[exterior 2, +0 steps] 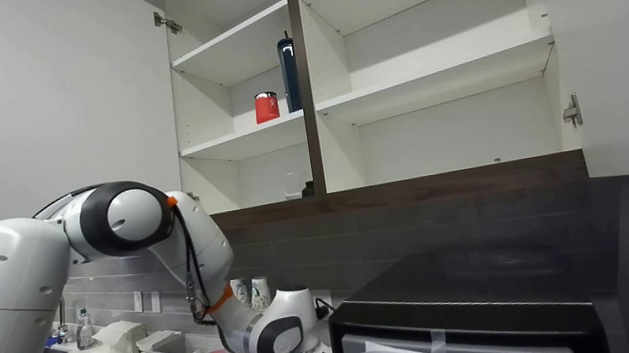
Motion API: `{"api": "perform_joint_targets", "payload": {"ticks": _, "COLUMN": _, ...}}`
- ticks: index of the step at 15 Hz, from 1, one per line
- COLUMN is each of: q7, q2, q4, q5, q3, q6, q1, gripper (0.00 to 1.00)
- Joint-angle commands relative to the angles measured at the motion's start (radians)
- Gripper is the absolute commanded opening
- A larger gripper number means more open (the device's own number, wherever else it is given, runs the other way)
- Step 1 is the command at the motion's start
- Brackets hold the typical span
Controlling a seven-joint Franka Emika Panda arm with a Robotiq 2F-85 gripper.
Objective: Move the object on the countertop
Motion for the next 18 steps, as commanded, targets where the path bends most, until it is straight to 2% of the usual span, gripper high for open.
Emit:
{"api": "perform_joint_targets", "payload": {"ticks": 1, "q7": 0.042, "q2": 0.034, "q4": -0.001, "q5": 0.05, "q3": 0.002, "q6": -0.01, "q1": 0.007, "gripper": 1.0}}
{"api": "perform_joint_targets", "payload": {"ticks": 9, "q7": 0.028, "q2": 0.097, "q4": 0.009, "q5": 0.189, "q3": 0.029, "q6": 0.012, "q1": -0.018, "gripper": 1.0}}
{"api": "perform_joint_targets", "payload": {"ticks": 18, "q7": 0.032, "q2": 0.118, "q4": 0.038, "q5": 0.223, "q3": 0.016, "q6": 0.031, "q1": -0.032, "gripper": 1.0}}
